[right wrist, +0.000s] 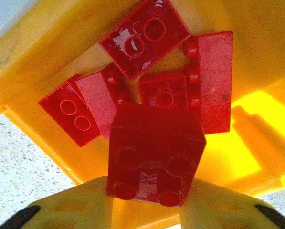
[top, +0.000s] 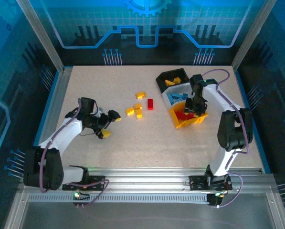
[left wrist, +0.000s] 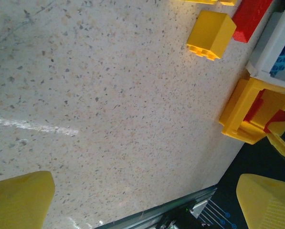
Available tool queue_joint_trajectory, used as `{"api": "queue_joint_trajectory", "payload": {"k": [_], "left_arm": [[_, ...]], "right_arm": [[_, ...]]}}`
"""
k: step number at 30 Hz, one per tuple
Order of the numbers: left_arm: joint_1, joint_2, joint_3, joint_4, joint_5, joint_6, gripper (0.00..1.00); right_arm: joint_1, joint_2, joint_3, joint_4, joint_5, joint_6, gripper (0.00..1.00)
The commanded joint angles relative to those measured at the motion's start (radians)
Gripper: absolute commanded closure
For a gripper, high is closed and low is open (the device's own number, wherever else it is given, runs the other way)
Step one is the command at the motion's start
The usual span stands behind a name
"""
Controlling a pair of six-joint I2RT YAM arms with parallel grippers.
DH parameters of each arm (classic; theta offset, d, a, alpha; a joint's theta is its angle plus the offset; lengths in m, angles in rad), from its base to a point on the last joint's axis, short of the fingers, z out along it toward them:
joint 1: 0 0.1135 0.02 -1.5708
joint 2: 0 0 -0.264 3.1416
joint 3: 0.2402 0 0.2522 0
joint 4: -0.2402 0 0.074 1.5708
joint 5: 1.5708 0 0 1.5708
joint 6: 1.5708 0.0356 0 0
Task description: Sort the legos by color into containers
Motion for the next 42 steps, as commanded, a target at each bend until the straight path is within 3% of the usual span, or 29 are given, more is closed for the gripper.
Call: {"api": "queue_joint_trajectory", "payload": {"k": [1,11,20,33,42], "left_arm": [[0.009,0.008,0.037,-0.019,0.029,0.032,0.01],[0.009,0.007,0.031,-0.024,0.029,0.043,0.01],[0.008,-0.015,0.020,-0.027,0.026,0.034,0.01],[0.008,-0.104,-0.004,-0.085,0.025,0.037,0.01],[0.008,-0.183,-0.007,-0.170,-0.011,0.045,0.01]], "right_arm": [[-0.007,-0.027,0.016,-0.008,0.007,0.007,0.55],[0.001,-0.050,0.063,-0.031,0.017,0.014,0.52],[0.104,0.015,0.259,-0.081,0.032,-0.007,0.50],[0.281,0.352,0.639,-0.118,0.003,-0.038,0.47],[0.328,0.568,0.820,-0.122,-0.026,-0.042,0.40]]}}
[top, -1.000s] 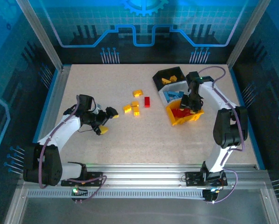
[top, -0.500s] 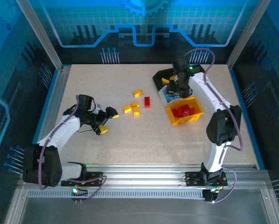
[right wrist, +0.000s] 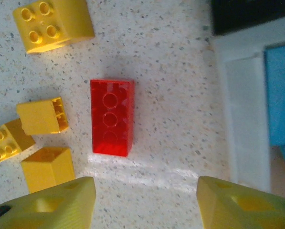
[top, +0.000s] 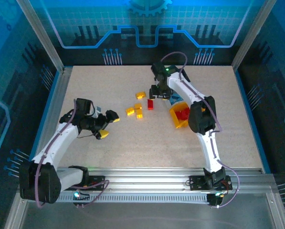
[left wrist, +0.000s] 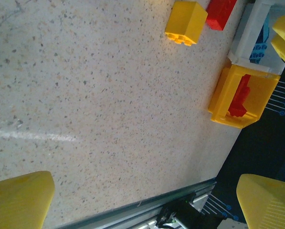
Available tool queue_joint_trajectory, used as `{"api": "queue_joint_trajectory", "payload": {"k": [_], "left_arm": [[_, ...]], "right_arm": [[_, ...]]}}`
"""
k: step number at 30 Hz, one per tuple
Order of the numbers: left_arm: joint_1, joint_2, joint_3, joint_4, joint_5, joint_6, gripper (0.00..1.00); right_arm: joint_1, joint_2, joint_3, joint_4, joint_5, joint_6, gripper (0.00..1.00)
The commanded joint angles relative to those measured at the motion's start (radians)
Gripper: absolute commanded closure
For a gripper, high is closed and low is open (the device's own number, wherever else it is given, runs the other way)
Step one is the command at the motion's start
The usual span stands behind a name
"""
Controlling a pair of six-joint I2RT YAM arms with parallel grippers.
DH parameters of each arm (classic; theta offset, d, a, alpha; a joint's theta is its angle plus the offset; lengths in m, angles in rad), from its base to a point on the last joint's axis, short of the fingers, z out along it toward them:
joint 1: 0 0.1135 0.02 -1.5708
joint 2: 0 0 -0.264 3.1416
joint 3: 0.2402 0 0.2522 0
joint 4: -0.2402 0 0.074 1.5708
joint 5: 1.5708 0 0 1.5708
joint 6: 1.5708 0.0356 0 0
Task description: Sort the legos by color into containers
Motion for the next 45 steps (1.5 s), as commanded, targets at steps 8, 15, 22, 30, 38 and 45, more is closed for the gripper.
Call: {"api": "queue_joint_trajectory", "payload": {"k": [8,15,22,30,38,45], "left_arm": [[0.008,-0.080,-0.021,-0.105,-0.033,0.003,0.01],[0.008,-0.108,-0.036,-0.130,-0.051,-0.003,0.01],[0.008,-0.132,-0.050,-0.153,-0.064,0.000,0.01],[0.008,-0.143,-0.065,-0.149,-0.063,-0.002,0.01],[0.009,-0.126,-0.065,-0.107,-0.050,-0.010,0.01],[0.008,-0.092,-0.037,-0.084,-0.039,-0.004,0.01]], "right_arm": [[0.034,0.187,0.169,-0.052,-0.047,-0.003,0.33],[0.043,0.254,0.203,-0.047,-0.053,0.004,0.33],[0.054,0.293,0.220,-0.041,-0.058,0.015,0.42],[0.059,0.286,0.224,-0.043,-0.045,0.018,0.67],[0.054,0.171,0.222,-0.060,-0.048,0.010,0.67],[-0.009,0.025,0.256,-0.064,-0.082,0.031,0.67]]}}
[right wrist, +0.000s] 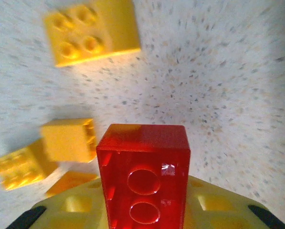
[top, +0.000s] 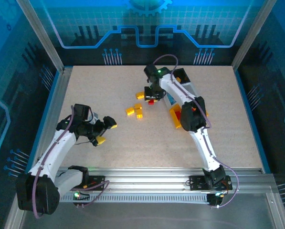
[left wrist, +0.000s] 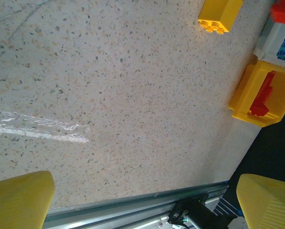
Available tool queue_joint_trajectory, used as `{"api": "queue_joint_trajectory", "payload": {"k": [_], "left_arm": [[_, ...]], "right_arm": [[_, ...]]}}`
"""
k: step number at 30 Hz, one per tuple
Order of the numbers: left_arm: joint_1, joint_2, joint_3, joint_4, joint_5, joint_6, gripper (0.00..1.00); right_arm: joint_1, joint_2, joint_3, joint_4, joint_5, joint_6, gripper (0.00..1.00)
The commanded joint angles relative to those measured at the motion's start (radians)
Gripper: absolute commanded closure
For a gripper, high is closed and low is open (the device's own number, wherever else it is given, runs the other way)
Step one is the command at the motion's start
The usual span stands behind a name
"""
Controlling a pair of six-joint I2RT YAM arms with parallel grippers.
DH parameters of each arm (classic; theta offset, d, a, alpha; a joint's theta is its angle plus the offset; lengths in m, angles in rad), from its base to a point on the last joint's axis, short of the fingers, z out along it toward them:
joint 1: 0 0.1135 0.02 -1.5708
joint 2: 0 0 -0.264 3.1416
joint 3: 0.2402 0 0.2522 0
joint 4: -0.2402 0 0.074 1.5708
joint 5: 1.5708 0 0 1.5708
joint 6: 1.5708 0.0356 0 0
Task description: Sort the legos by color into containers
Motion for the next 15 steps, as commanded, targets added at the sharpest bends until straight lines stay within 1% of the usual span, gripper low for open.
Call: {"api": "queue_joint_trajectory", "payload": {"k": [1,5,9,15], "left_arm": [[0.007,0.017,0.018,0.023,0.021,-0.001,0.01],[0.008,0.037,0.019,0.056,0.028,-0.015,0.01],[0.006,0.043,0.005,0.100,0.036,-0.041,0.01],[-0.015,0.071,-0.003,0.143,0.036,-0.063,0.01]], "right_arm": [[-0.052,-0.136,0.060,-0.032,-0.027,0.015,0.67],[-0.120,-0.205,0.055,-0.037,-0.027,0.013,0.67],[-0.196,-0.229,0.004,-0.046,-0.025,0.001,0.66],[-0.292,-0.267,-0.175,0.018,-0.032,-0.008,0.66]]}}
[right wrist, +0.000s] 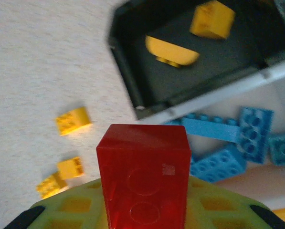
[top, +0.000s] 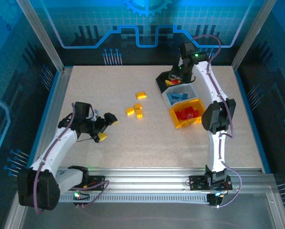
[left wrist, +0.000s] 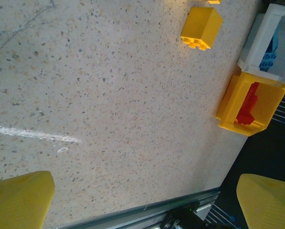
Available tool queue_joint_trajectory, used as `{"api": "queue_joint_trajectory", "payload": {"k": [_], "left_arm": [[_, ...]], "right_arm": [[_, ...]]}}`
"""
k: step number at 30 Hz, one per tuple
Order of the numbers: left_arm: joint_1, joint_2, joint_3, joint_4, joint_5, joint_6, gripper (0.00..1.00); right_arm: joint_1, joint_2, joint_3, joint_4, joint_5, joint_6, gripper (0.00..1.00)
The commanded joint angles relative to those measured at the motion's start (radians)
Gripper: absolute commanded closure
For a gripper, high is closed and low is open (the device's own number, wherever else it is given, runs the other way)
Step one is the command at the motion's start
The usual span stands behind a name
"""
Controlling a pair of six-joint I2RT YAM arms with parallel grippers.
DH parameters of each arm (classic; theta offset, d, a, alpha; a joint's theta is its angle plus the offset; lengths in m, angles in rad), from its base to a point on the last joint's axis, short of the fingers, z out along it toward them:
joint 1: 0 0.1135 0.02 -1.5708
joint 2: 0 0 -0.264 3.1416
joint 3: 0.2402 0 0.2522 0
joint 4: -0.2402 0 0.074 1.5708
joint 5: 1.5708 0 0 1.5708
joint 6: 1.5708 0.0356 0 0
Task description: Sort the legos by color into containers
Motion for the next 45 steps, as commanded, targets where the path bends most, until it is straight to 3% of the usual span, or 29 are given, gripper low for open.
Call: {"api": "queue_joint_trajectory", "payload": {"k": [1,11,25,30,37,40,45], "left_arm": [[-0.020,0.033,0.004,0.030,0.024,-0.021,0.01],[-0.106,0.131,0.062,0.045,-0.014,-0.030,0.01],[-0.121,0.173,0.085,0.044,-0.018,-0.030,0.01],[-0.121,0.210,0.103,0.050,-0.010,-0.006,0.01],[-0.133,0.341,0.161,0.085,0.026,0.031,0.01],[-0.155,0.404,0.216,0.093,0.034,0.043,0.01],[-0.196,0.470,0.287,0.082,0.032,0.049,0.01]], "right_arm": [[-0.028,-0.011,-0.093,0.011,-0.015,-0.009,0.65],[-0.073,-0.008,-0.218,0.066,-0.034,-0.022,0.65],[-0.085,-0.001,-0.202,0.035,-0.052,-0.022,0.64],[-0.087,-0.170,-0.365,0.017,-0.010,-0.026,0.64],[-0.109,-0.448,-0.743,0.053,0.031,-0.038,0.63],[-0.127,-0.487,-0.851,0.094,0.017,-0.039,0.58],[-0.143,-0.480,-0.886,0.138,0.009,-0.034,0.50]]}}
